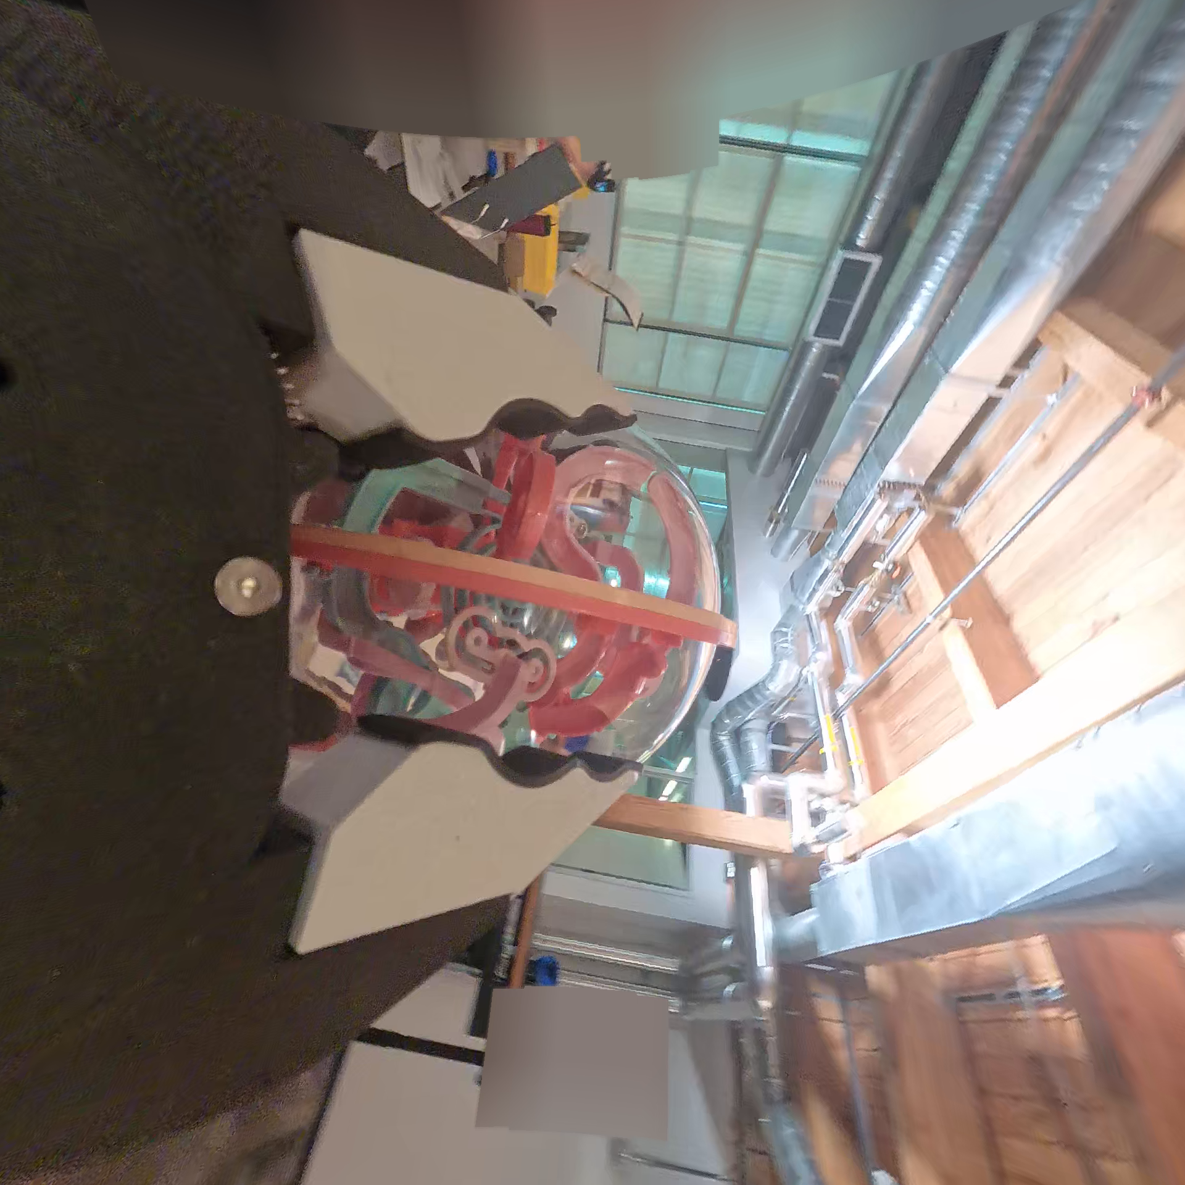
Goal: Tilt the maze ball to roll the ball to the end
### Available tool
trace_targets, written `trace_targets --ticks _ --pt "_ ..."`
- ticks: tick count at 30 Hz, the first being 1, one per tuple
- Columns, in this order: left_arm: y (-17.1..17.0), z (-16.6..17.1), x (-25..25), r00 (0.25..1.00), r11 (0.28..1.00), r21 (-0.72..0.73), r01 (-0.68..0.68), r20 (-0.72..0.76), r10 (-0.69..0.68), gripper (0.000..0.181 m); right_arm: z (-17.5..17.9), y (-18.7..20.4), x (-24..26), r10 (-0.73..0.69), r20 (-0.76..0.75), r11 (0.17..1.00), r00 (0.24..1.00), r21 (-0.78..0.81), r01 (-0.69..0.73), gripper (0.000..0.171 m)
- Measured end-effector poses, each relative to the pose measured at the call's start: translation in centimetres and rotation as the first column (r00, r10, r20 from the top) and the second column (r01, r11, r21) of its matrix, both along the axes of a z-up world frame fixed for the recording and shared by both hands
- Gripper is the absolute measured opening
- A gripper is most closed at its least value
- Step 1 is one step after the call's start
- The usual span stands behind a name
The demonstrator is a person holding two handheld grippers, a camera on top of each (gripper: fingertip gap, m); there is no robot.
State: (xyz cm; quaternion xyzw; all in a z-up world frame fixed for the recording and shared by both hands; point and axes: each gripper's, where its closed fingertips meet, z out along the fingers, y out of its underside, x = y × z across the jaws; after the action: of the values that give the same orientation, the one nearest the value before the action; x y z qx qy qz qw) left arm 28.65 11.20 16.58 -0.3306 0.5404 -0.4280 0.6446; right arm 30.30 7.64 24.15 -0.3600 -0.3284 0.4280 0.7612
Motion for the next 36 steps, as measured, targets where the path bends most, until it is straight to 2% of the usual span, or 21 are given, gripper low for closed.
trace_targets --ticks 2,4,5,7,11,16,25,31,36 --pt "-0.7 2.6 0.2 1.0 0.997 0.074 -0.021 0.012 0.02 0.158 2.4 -0.2 0.4 0.01 0.008 0.999 1.0 0.043 -0.01 0.098" --pt "3.0 4.2 1.7 1.0 1.0 -0.02 -0.006 -0.019 0.006 0.158 3.8 4.3 2.1 -0.007 -0.035 0.998 0.999 -0.057 0.005 0.098" --pt "4.9 3.9 2.4 1.0 0.997 -0.077 -0.001 -0.029 -0.001 0.158 3.5 6.3 2.7 -0.022 -0.043 0.994 0.999 -0.109 0.017 0.097" --pt "6.6 1.7 2.7 0.999 0.98 -0.199 -0.027 -0.045 0.019 0.158 1.3 8.7 3.0 -0.003 -0.058 0.979 0.998 -0.205 -0.009 0.097" --pt "8.7 -5.5 2.2 0.998 0.928 -0.37 -0.036 -0.058 0.016 0.158 -5.7 12.0 2.6 -0.014 -0.075 0.93 0.997 -0.367 -0.015 0.097" --pt "9.5 -9.3 1.9 0.997 0.893 -0.449 -0.035 -0.083 -0.003 0.159 -9.1 13.3 2.4 -0.02 -0.084 0.903 0.996 -0.429 -0.017 0.097" --pt "10.0 -10.2 2.5 0.995 0.892 -0.452 -0.033 -0.098 -0.012 0.159 -10.0 13.7 3.0 -0.029 -0.073 0.904 0.997 -0.427 -0.005 0.097" --pt "11.5 -12.7 3.3 0.995 0.874 -0.485 -0.013 -0.094 -0.037 0.159 -12.1 15.3 3.6 -0.045 -0.043 0.895 0.998 -0.446 0.021 0.097" --pt "10.5 -11.1 2.9 0.998 0.917 -0.399 -0.004 -0.052 -0.018 0.158 -10.7 13.6 3.1 -0.022 -0.037 0.932 0.999 -0.363 0.008 0.096"
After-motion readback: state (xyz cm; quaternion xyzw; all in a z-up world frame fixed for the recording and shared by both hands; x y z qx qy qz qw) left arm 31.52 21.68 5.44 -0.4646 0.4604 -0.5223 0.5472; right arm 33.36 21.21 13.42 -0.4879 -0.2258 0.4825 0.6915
